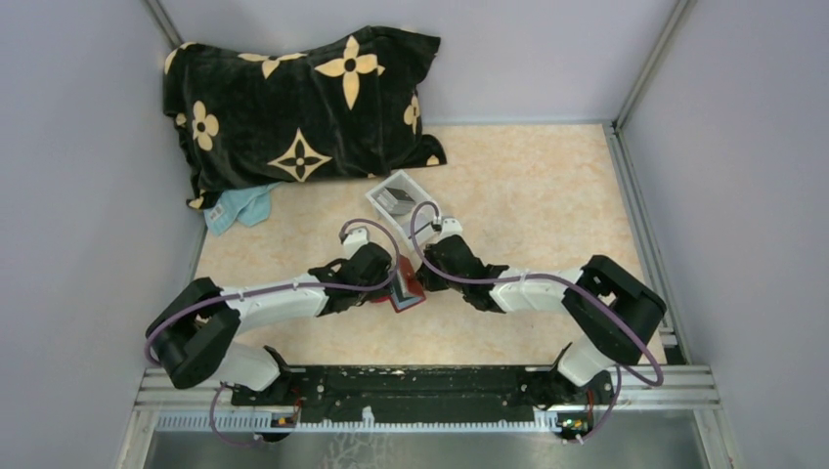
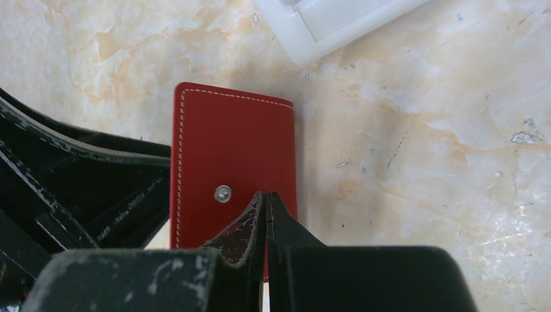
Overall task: Put the credit cards into the card holder
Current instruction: Close the card holder at the center of the board.
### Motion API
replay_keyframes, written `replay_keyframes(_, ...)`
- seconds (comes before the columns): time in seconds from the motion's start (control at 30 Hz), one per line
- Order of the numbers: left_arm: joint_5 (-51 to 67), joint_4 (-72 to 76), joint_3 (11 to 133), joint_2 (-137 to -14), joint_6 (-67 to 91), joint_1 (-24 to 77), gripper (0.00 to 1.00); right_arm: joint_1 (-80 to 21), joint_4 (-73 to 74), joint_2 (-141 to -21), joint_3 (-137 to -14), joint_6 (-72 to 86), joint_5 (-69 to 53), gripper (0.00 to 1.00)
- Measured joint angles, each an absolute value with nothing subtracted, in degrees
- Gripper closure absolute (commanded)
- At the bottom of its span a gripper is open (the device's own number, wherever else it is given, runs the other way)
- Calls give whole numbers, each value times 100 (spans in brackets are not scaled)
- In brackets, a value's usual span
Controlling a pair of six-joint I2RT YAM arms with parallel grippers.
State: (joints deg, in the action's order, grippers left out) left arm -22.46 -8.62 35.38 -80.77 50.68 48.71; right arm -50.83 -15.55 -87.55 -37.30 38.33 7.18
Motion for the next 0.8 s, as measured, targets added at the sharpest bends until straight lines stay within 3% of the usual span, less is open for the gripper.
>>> replay_keyframes(0.37,-2456,-1354,3538,-7894,5026,4788,35,-5266,-1653,-8952,-3765,3809,526,100)
replay_keyframes(0.8,-2674,-1935,3183,-7192,5181,4720,38,-5524,-1806,-9308,-3872,3817,504,100)
